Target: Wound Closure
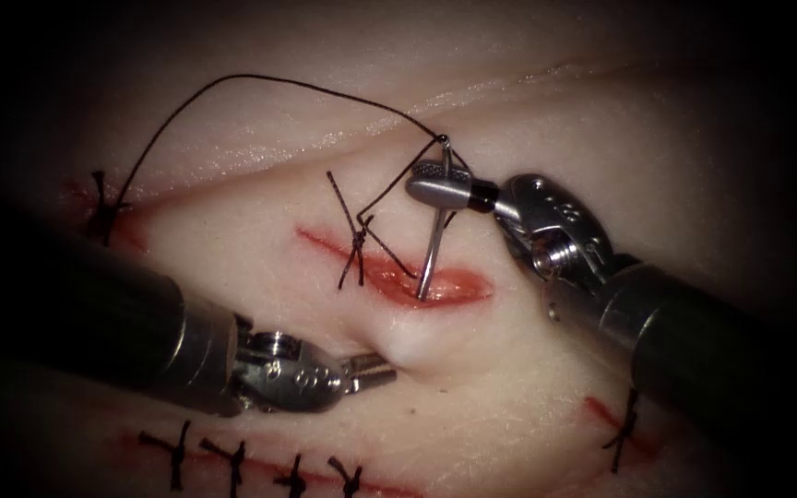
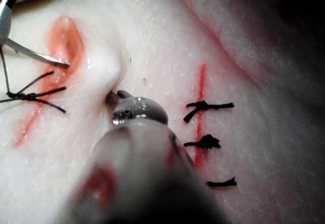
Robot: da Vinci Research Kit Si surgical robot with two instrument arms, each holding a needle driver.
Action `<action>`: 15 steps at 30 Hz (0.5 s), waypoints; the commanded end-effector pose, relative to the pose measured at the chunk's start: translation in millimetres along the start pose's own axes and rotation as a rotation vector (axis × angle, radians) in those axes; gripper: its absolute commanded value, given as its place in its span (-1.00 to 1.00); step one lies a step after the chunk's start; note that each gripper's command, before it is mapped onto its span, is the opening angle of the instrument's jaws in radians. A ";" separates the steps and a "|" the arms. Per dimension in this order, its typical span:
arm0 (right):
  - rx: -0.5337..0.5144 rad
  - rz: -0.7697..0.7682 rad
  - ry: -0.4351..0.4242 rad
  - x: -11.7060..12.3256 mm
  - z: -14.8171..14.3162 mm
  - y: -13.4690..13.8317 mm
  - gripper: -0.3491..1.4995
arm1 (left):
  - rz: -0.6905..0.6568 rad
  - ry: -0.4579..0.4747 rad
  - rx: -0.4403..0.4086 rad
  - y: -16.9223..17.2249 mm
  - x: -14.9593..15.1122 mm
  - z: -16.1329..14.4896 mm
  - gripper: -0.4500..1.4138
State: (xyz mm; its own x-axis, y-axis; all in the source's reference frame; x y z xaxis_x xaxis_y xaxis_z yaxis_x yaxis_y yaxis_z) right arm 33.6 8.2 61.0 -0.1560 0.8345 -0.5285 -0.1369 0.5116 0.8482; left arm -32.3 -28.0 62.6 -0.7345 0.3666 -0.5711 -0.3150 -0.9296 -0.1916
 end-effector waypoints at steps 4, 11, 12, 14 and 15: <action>0.013 0.080 0.018 -0.6 0.9 0.0 -1.00 | 0.000 -0.002 -0.002 0.5 -0.5 0.7 -0.46; 0.032 0.226 0.038 -0.9 0.9 -0.7 -1.00 | 0.001 -0.001 -0.002 0.4 -0.6 0.8 -0.46; 0.034 0.249 0.038 -0.9 1.0 -0.8 -1.00 | 0.001 -0.001 -0.003 0.3 -0.6 0.8 -0.46; 0.040 0.308 0.037 -1.1 1.2 -1.3 -1.00 | 0.001 -0.002 0.000 0.3 -0.6 0.8 -0.48; 0.042 0.320 0.037 -1.2 1.3 -1.4 -1.00 | 0.001 -0.002 0.000 0.3 -0.6 0.8 -0.48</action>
State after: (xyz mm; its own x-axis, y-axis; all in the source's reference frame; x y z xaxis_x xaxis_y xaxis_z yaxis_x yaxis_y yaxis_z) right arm 34.5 6.6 59.9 -0.2220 0.9542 -0.2004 -0.0278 0.1993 0.9796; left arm -32.3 -27.7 62.9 -0.7348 0.3650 -0.5718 -0.3143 -0.9301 -0.1899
